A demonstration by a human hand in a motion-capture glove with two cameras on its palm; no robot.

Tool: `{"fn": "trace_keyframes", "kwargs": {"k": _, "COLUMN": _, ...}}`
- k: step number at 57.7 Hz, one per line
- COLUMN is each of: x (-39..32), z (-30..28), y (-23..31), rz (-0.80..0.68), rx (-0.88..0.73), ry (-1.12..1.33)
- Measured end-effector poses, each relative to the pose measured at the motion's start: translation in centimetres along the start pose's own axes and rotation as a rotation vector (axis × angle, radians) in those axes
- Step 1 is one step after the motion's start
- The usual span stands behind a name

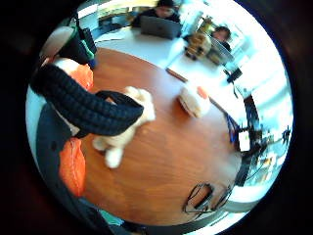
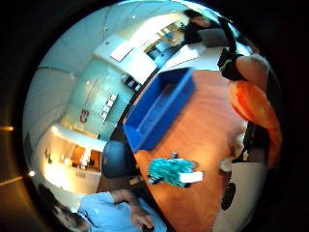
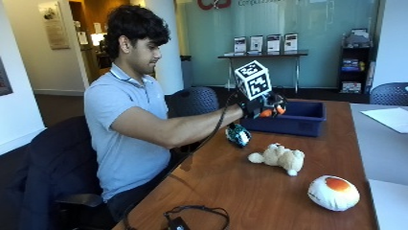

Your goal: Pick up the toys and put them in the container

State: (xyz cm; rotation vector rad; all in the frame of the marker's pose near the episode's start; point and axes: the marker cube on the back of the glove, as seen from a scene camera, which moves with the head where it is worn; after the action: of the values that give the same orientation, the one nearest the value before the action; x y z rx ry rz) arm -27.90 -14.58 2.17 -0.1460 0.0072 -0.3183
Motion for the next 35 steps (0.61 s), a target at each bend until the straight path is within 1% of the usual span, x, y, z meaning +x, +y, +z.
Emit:
{"fn": "trace_keyframes", "kwargs": {"k": 4, "x": -4.8, "z": 0.6, "y": -3.2, "rz": -0.085, "rx": -0.031, "ry": -0.018}}
{"fn": "trace_keyframes", "kwargs": {"k": 9, "x": -9.9, "z": 1.6, "y": -6.5, "rz": -0.149, "rx": -0.067, "ry": -0.037}}
{"fn": "trace_keyframes", "kwargs": {"k": 18, "x": -17.5, "z": 4.1, "y": -10.4, "rz": -0.242, "rx": -0.133, "ry": -0.046}}
{"fn": "trace_keyframes", "kwargs": {"k": 26, "x": -21.6, "z": 6.5, "y": -12.0, "rz": -0.272, "rx": -0.188, "ry": -0.045}}
{"fn": "trace_keyframes", "kwargs": {"k": 35, "x": -23.3, "z": 8.5, "y": -12.8, "rz": -0.287, "rx": -0.218, "ry": -0.058}}
